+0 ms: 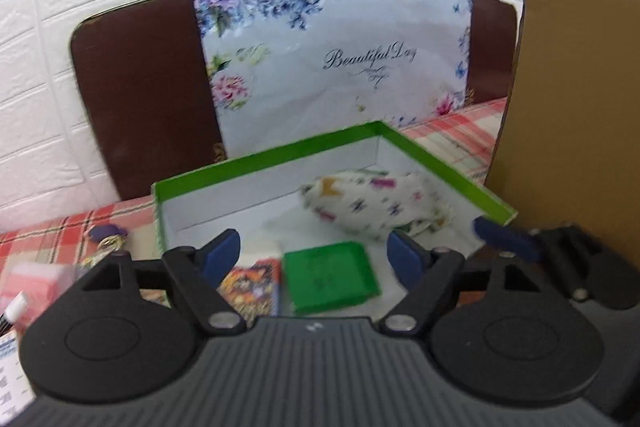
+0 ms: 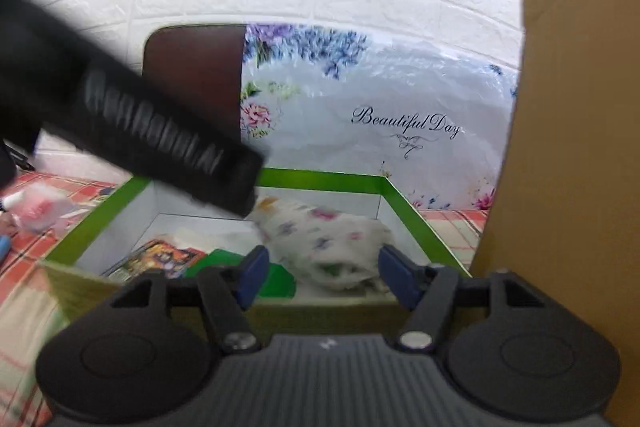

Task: Organize objects
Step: 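Grasp the floral cloth pouch with the right gripper and place it in the green box, then move the right gripper back to the white HP box on the table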

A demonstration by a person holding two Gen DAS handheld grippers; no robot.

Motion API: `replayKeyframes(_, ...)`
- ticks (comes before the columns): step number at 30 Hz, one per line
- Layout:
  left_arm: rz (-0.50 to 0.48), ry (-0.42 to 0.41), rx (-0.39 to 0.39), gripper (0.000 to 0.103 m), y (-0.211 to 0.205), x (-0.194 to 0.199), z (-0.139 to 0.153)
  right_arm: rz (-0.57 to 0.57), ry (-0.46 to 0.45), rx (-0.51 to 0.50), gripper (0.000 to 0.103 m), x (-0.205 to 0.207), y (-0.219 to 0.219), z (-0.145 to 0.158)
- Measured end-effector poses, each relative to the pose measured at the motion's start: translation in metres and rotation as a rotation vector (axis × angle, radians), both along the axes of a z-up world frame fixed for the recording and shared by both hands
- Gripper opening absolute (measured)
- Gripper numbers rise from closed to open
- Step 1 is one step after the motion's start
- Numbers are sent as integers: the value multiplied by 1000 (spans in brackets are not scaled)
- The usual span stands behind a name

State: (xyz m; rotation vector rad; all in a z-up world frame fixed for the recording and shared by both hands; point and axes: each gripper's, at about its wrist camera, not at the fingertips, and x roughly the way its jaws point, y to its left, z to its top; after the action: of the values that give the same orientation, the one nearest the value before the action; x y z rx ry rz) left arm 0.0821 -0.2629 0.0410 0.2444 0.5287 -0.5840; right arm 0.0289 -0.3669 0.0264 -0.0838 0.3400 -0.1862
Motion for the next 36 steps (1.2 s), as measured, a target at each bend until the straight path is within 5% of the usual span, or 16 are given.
replayKeyframes(10,115,65,84,82,45,-23,0,44,15,196,69,-61,16,19)
replayKeyframes(22,197,104,57,85,124,-47,-10,118,113,378,70,-85,52,25)
replayKeyframes(36,310,110,45,86,199,-44,-29,223,167,264,71,-89,123,29)
